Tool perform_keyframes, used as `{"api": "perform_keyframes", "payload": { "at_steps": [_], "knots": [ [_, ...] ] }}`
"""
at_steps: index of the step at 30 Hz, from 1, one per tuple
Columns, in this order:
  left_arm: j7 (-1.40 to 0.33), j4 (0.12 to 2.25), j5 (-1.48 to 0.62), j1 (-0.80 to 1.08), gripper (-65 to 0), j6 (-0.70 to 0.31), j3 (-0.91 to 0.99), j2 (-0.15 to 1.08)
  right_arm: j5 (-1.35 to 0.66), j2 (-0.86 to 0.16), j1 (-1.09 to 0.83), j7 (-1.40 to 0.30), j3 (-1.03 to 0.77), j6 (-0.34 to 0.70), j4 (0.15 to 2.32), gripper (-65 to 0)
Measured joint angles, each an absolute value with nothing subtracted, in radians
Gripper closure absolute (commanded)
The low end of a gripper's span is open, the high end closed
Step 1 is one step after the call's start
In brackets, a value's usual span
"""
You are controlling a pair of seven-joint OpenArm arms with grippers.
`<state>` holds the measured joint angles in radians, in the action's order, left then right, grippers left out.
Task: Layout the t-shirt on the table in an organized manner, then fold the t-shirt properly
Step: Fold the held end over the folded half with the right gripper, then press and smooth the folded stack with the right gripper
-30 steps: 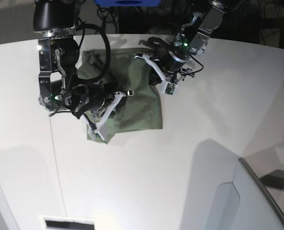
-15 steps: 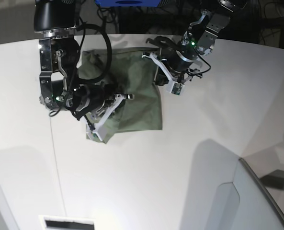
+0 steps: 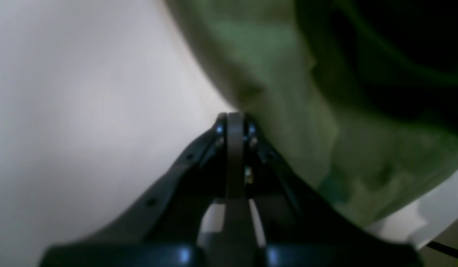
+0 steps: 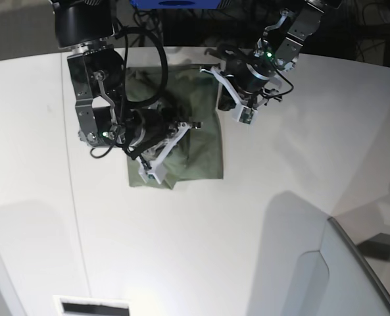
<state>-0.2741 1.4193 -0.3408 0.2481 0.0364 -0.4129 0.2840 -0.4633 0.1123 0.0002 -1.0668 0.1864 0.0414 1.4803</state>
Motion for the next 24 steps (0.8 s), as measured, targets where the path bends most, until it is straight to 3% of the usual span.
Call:
{"api": "perform_keyframes", "payload": {
  "at_steps": [11,12,15,18,24],
  "knots": [
    [-0.274,1.503,-0.336,0.391,0.0,0.035,-0.096,0.300,-0.463,0.113,0.005,-1.047,0.188,0.041,1.481,-0.5],
    [-0.274,1.509,-0.336,0.402,0.0,0.036,-0.067,0.303,-0.463,0.113,0.005,-1.047,0.188,0.041,1.481,-1.8],
    [-0.268,1.526,-0.340,0.441,0.0,0.035,-0.014,0.337,-0.463,0.113,0.005,-1.047,0.188,0.041,1.481,-15.5],
    [-0.275,1.559,-0.341,0.483,0.0,0.036,0.027,0.340,-0.464,0.114,0.005,-1.046,0.188,0.042,1.481,-24.5],
    [-0.270,1.598,-0.340,0.530,0.0,0.036,0.101,0.336,-0.494,0.114,0.038,-1.046,0.188,0.045,1.444,-25.7]
  ]
}}
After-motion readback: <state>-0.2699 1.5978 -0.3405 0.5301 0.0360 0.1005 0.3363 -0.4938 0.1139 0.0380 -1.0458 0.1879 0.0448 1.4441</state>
